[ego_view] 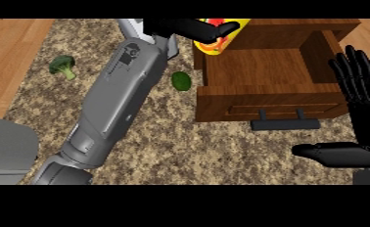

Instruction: Pick up the cup, place it into the drawer and close the drawer

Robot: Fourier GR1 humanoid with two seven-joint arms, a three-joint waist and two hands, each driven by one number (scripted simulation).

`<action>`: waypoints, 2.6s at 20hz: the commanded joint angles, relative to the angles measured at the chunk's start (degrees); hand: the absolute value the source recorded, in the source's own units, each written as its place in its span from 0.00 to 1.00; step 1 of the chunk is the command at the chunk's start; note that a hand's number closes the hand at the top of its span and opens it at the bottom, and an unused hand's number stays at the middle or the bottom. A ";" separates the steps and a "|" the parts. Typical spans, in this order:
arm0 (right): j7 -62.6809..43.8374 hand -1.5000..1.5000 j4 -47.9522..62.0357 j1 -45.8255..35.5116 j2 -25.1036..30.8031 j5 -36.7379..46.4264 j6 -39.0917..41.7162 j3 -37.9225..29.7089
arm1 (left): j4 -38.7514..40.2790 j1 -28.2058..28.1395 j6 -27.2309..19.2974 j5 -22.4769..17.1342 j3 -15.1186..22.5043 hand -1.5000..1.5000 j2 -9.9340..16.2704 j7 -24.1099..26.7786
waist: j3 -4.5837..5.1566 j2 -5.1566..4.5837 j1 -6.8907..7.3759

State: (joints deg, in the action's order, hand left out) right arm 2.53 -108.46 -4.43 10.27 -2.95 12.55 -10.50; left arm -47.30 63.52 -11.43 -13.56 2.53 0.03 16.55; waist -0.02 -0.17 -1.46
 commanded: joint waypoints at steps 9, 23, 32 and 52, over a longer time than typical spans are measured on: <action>0.79 0.00 -1.01 1.55 1.23 -1.72 2.39 -1.10 | 18.12 9.24 -5.13 -10.89 9.64 1.00 -0.03 4.03 | -0.02 -0.34 -1.53; -0.28 0.00 -0.35 -2.33 0.20 -0.81 1.12 0.50 | 25.98 10.14 -7.85 -17.06 26.32 0.00 -0.03 1.44 | -0.03 -0.87 -3.11; 1.84 0.00 -0.18 -0.52 0.10 -2.17 2.35 -0.27 | 20.02 8.37 -16.85 -18.70 36.91 0.00 -0.03 -3.01 | -0.06 -0.57 -3.46; -1.82 1.00 -7.36 4.35 9.37 -1.39 15.16 1.94 | 8.73 5.06 -17.15 -24.47 26.96 0.00 4.51 3.48 | 0.03 0.52 1.80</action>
State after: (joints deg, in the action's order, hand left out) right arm -1.05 -115.23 -2.45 17.72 -8.01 25.65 -8.77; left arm -34.26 71.37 -28.36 -38.20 30.83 2.32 20.81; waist 0.02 0.09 -0.72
